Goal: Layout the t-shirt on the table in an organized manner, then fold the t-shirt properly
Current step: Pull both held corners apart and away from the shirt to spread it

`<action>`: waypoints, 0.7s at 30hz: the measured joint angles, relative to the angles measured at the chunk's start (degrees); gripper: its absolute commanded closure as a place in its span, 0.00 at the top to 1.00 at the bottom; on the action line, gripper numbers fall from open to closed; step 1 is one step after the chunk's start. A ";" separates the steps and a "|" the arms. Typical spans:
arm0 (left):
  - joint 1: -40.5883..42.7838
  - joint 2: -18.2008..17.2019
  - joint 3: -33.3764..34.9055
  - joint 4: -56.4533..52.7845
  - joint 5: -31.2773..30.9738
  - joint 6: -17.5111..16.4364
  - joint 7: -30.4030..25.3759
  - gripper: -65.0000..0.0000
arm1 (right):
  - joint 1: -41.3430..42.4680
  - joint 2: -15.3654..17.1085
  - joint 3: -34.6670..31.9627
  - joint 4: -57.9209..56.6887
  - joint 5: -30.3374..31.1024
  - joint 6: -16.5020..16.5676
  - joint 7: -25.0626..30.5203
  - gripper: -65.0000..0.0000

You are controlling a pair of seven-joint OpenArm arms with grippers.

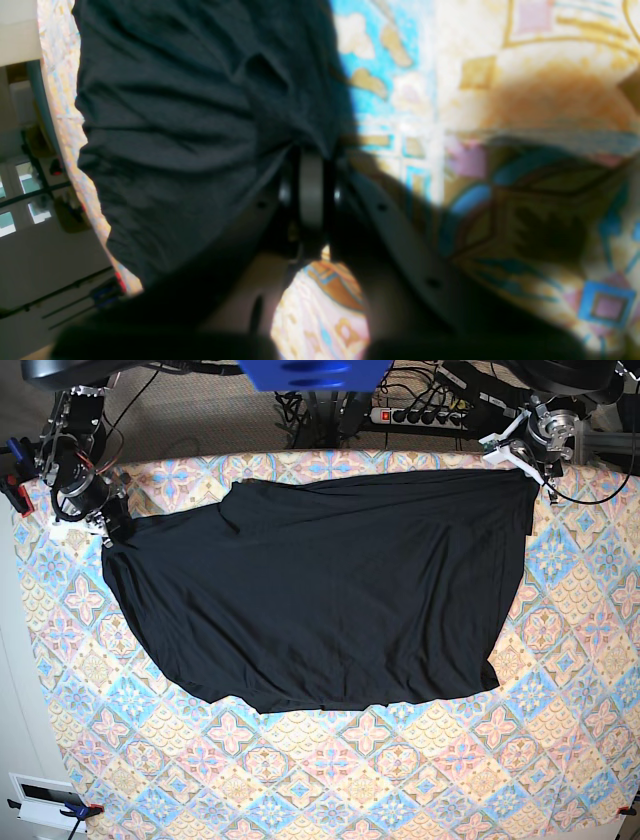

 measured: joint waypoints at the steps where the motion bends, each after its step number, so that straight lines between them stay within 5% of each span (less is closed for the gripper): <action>1: 0.00 0.02 0.00 0.00 0.00 0.02 0.02 0.08 | -0.26 0.00 0.00 0.59 -0.72 0.04 -0.11 0.01; 10: -0.15 -0.02 -0.22 -0.20 0.24 0.44 1.07 0.37 | -2.64 0.02 0.04 4.11 -2.19 -0.98 1.09 0.26; 21: -1.75 -0.17 -1.07 -0.04 -4.26 0.46 1.92 0.49 | -6.25 -0.31 2.29 10.54 -4.11 -2.49 0.52 0.43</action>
